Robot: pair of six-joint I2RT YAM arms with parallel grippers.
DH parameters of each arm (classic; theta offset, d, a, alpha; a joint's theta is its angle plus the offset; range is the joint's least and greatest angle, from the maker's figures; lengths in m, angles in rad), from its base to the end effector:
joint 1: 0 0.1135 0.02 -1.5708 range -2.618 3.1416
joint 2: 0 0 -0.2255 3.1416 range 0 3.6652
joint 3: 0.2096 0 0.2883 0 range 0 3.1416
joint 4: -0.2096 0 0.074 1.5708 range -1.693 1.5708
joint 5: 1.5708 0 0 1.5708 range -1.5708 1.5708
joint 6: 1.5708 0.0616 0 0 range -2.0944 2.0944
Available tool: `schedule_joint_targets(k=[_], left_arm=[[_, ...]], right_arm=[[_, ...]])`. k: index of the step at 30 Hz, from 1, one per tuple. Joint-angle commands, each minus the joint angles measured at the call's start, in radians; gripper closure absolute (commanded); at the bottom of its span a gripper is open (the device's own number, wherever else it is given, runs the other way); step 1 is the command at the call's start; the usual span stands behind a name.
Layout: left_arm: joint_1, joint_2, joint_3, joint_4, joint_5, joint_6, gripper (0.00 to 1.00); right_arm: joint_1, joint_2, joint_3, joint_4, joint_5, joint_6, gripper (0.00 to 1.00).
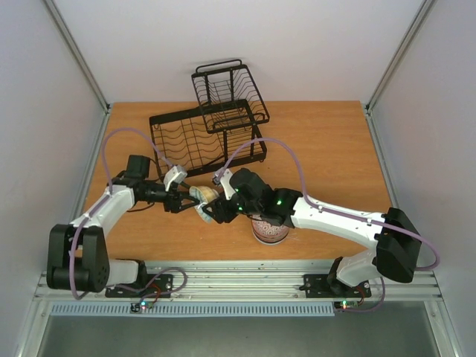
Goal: Load the bowls into the dish rack
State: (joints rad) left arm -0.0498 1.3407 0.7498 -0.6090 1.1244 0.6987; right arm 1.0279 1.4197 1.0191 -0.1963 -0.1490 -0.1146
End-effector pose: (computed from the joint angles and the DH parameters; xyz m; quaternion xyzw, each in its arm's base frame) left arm 0.2695 -0.0691 0.1320 0.3955 0.7381 -0.4468 0.3149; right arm 0.1889 0.3307 0.2059 -0.5058 0.7226 0.2648 0.3898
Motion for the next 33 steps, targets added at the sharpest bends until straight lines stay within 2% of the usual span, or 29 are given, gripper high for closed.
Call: schedule_joint_targets(k=[1, 4, 11, 16, 25, 33], left_arm=[[0.002, -0.081, -0.069, 0.375, -0.181, -0.286, 0.33], [0.018, -0.116, -0.120, 0.527, -0.331, -0.387, 0.29], [0.083, -0.068, -0.126, 0.685, -0.592, -0.515, 0.27], [0.085, 0.039, -0.074, 0.695, -0.717, -0.538, 0.27], [0.087, 0.162, -0.014, 0.696, -0.875, -0.549, 0.27], [0.077, 0.247, 0.073, 0.661, -1.003, -0.570, 0.28]], right_arm=[[0.008, 0.017, 0.104, -0.063, 0.103, -0.081, 0.99], [0.015, 0.037, 0.153, -0.140, 0.223, -0.116, 0.99], [0.048, 0.101, 0.262, -0.231, 0.410, -0.208, 0.99], [0.085, 0.204, 0.392, -0.262, 0.501, -0.311, 0.99], [0.090, 0.388, 0.615, -0.282, 0.558, -0.412, 0.99], [0.091, 0.424, 0.623, -0.275, 0.569, -0.397, 0.99]])
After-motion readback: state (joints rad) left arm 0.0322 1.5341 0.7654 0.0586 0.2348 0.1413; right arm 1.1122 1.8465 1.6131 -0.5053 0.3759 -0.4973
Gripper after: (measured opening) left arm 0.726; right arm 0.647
